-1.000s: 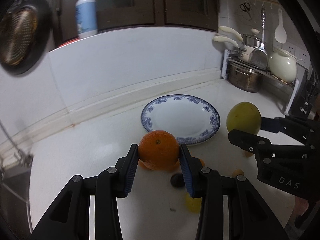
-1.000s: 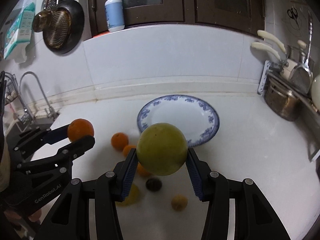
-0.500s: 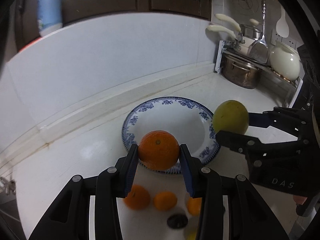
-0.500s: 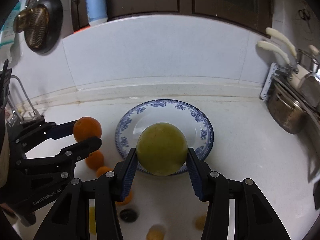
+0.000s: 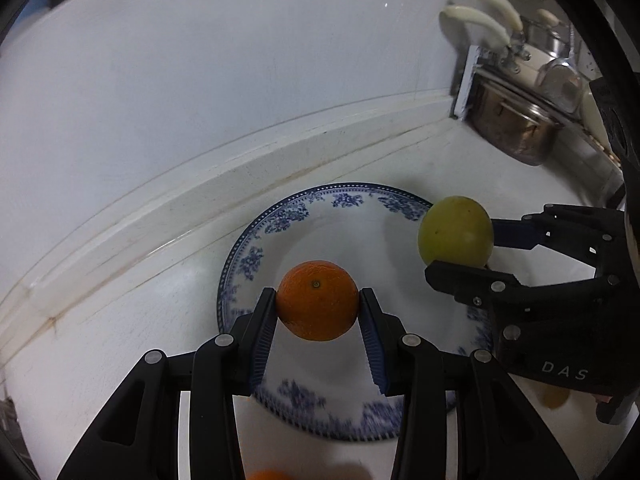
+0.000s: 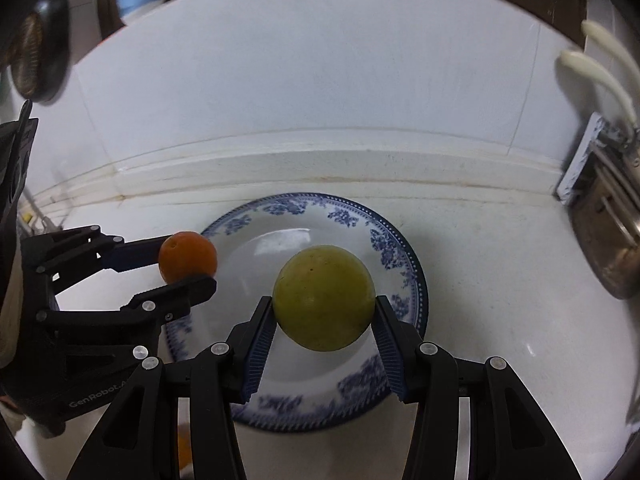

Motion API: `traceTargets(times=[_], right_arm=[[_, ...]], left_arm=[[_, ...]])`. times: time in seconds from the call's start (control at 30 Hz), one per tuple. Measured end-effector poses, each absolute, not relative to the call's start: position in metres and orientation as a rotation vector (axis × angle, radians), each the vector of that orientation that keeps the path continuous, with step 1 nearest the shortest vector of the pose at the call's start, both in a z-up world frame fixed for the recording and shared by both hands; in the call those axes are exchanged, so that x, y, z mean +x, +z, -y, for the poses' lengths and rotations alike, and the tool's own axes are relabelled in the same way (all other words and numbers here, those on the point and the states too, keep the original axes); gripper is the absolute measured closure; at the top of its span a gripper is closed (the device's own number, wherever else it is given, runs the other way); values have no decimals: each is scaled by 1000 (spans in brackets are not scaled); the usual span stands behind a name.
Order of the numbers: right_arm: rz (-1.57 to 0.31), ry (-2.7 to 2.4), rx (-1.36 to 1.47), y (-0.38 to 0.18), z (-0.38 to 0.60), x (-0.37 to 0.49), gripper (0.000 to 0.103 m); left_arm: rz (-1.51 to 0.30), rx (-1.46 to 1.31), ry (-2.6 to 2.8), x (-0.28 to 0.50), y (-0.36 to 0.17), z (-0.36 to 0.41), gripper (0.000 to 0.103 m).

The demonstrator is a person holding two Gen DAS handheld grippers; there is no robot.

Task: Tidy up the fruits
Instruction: 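Carry the orange and pomelo onto the blue-and-white plate with both tools, then open both tools to release the fruits on the plate and withdraw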

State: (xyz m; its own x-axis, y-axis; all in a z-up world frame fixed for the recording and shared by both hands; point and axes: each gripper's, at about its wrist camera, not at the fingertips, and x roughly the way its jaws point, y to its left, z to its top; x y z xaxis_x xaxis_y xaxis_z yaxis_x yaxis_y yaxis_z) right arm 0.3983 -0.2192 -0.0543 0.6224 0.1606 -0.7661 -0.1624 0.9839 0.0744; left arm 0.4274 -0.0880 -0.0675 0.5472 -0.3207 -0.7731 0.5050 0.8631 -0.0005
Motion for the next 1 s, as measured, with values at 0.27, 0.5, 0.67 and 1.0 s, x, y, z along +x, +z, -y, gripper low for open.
traceTargets(times=[0.27, 0.5, 0.67, 1.0], right_arm=[[-930, 179, -33, -76, 219, 429, 53], [-950, 194, -29, -87, 219, 444, 53], [-965, 196, -35, -95, 218, 448, 53], [-965, 198, -32, -98, 220, 450, 53]], left_arm=[[-934, 269, -483, 458, -90, 96, 63], [-959, 284, -491, 467, -100, 98, 63], [-956, 311, -497, 470, -104, 102, 63], [-932, 332, -480, 470, -97, 105, 52]])
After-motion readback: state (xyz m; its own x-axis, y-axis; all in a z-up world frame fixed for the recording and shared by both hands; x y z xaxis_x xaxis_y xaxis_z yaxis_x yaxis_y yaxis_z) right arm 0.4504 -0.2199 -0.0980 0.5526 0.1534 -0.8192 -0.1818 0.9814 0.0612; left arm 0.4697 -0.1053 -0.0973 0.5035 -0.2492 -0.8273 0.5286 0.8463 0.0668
